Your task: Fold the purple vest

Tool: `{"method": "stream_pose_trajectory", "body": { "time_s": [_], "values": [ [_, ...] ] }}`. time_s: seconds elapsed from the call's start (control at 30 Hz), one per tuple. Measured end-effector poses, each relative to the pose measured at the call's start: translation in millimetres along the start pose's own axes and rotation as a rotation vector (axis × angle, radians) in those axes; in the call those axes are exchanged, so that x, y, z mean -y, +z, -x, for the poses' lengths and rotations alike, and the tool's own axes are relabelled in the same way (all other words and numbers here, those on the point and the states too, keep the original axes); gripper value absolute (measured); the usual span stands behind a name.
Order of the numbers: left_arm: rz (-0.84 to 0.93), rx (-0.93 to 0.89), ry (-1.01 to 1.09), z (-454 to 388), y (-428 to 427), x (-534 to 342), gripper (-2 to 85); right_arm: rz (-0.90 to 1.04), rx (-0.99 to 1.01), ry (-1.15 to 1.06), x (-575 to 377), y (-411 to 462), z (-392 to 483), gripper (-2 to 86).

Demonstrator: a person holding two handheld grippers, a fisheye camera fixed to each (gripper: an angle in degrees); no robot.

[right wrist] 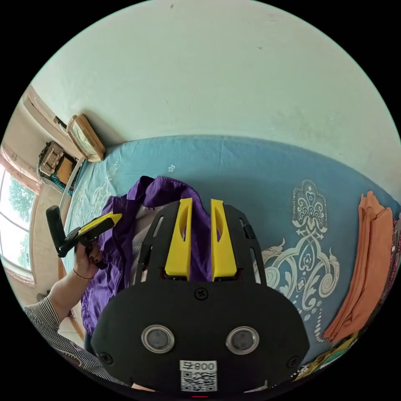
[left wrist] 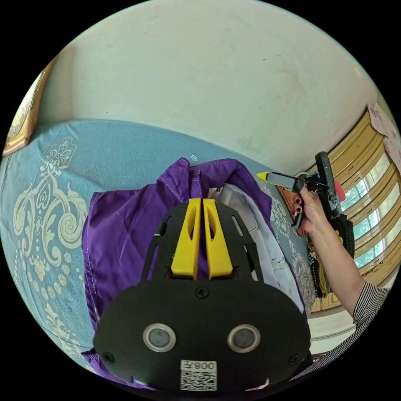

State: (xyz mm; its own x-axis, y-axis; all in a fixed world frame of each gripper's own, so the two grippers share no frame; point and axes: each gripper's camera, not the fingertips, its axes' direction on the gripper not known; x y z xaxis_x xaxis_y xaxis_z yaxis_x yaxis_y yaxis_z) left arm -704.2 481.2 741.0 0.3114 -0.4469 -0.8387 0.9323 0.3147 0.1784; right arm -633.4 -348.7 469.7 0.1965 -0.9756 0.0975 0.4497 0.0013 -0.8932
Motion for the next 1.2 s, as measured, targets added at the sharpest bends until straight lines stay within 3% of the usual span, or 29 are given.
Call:
{"method": "stream_pose_trajectory", "body": {
  "time_s": [0.2, 0.43, 0.57, 0.67, 1.03, 1.1, 1.2],
  "values": [
    [-0.101, -0.010, -0.010, 15, -9, 9, 0.8, -0.042, -0.031, 0.087, -80, -41, -68, 9.0],
    [0.011, 0.008, 0.016, 19, 17, 8, 1.4, 0.048, 0.254, 0.272, -126, -2, -108, 9.6],
    [-0.003, -0.048, 0.033, 20, 5, 7, 2.0, 0.058, 0.274, 0.283, -135, -1, -103, 4.7],
    [-0.018, -0.077, 0.045, 22, -5, 11, 2.4, 0.024, 0.267, 0.271, -140, -16, -92, 2.5],
    [-0.045, -0.056, -0.015, 61, -85, -37, 2.4, -0.127, -0.240, 0.234, -162, -91, -9, 1.3],
    [0.020, 0.014, -0.031, 65, -86, -47, 2.0, -0.205, -0.165, 0.193, -172, -102, 19, 1.2],
    [0.116, 0.127, -0.014, 59, -80, -60, 1.1, -0.221, 0.096, -0.078, -170, -93, 104, 0.7]
  ]
}}
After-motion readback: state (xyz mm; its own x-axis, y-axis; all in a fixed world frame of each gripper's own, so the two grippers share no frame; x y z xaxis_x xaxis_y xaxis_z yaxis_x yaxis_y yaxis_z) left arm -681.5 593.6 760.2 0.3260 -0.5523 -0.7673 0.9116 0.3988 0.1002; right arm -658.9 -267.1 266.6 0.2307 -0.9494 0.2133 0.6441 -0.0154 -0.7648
